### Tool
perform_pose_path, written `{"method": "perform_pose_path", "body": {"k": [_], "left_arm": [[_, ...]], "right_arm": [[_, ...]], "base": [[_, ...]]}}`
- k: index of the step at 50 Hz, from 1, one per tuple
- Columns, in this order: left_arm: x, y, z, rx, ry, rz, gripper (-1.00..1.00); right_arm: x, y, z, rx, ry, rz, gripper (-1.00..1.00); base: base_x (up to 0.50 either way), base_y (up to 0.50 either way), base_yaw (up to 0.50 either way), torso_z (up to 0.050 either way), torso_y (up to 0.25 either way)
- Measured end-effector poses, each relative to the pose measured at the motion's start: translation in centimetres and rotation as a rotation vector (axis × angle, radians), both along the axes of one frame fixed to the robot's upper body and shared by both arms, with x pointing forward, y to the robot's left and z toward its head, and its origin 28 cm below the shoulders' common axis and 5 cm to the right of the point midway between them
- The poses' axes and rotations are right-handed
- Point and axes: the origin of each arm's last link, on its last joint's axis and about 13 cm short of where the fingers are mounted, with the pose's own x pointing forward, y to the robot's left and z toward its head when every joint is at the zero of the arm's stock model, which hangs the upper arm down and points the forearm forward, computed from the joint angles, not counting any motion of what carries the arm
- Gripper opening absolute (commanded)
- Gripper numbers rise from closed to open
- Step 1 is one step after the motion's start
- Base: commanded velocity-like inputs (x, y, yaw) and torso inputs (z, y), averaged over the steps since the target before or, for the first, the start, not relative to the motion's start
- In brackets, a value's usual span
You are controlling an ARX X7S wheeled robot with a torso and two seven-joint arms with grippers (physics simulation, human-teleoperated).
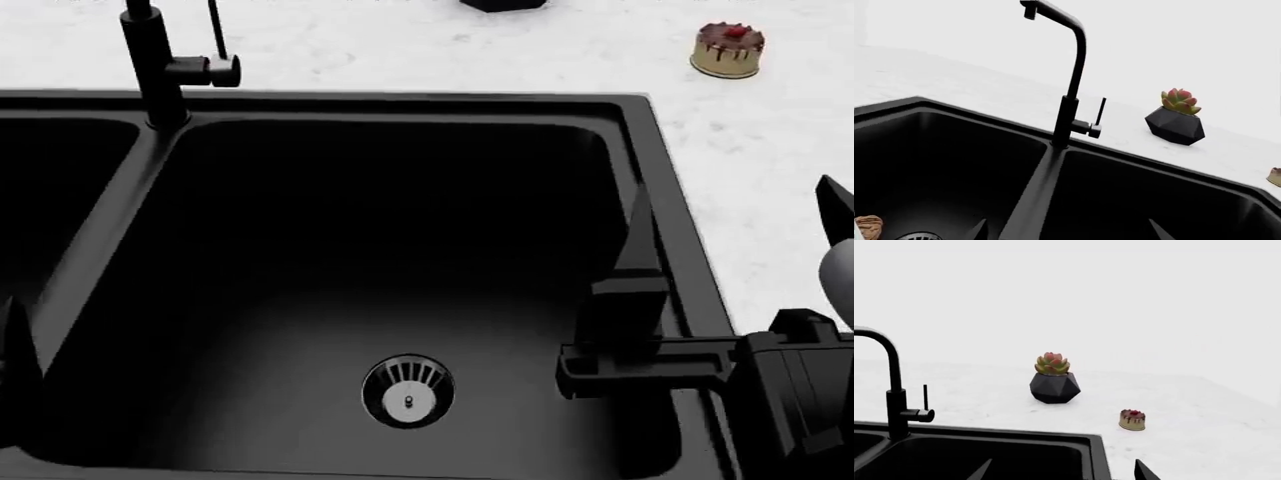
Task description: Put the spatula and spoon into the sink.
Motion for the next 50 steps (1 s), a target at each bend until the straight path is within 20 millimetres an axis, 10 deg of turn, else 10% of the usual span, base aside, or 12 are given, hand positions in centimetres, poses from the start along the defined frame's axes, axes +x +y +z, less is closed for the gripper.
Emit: {"method": "perform_pose_path", "body": {"k": [50], "left_arm": [[-0.3,0.06,0.12,-0.027,-0.005,-0.002,1.0]], "right_arm": [[0.2,0.64,0.22,-0.042,-0.013,0.07,1.0]], "base": [[0.09,-0.25,0.0,0.0,0.0]]}}
